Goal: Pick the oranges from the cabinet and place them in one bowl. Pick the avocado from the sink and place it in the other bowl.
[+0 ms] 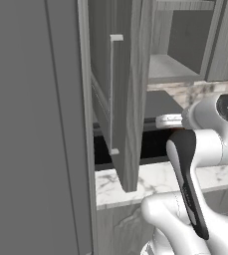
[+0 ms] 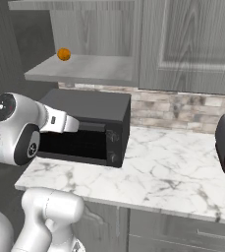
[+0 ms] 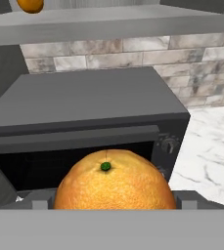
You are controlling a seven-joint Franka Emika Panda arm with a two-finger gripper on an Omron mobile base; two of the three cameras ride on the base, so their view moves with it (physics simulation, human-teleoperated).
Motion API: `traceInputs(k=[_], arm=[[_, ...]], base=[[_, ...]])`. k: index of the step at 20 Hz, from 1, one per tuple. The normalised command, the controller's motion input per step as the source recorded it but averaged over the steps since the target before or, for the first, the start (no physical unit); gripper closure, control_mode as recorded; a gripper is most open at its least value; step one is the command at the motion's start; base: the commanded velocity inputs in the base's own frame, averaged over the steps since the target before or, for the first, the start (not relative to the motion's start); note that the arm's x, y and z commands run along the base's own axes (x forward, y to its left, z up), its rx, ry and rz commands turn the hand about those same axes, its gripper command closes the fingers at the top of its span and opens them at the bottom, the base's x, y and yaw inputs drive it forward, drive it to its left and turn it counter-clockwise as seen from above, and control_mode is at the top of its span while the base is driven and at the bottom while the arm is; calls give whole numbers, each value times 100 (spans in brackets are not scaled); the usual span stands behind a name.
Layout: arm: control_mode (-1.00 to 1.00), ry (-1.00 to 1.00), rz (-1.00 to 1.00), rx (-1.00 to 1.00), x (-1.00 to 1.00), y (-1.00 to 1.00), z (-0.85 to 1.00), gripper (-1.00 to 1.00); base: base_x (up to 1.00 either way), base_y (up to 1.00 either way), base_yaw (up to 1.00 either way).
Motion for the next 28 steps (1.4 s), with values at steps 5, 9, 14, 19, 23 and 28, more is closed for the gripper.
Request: traceInputs(k=[5,9,14,19,23,28], arm=[[100,0,0,0,0,0,0,100],[100,0,0,0,0,0,0,100],[100,0,0,0,0,0,0,100],[100,0,0,0,0,0,0,100],[100,0,0,0,0,0,0,100],[100,0,0,0,0,0,0,100]], base=[[-37,-3,0],[-48,-4,0],[-45,-6,-3],[-27,-3,-24],[-20,-1,-42],[-17,-1,-49]])
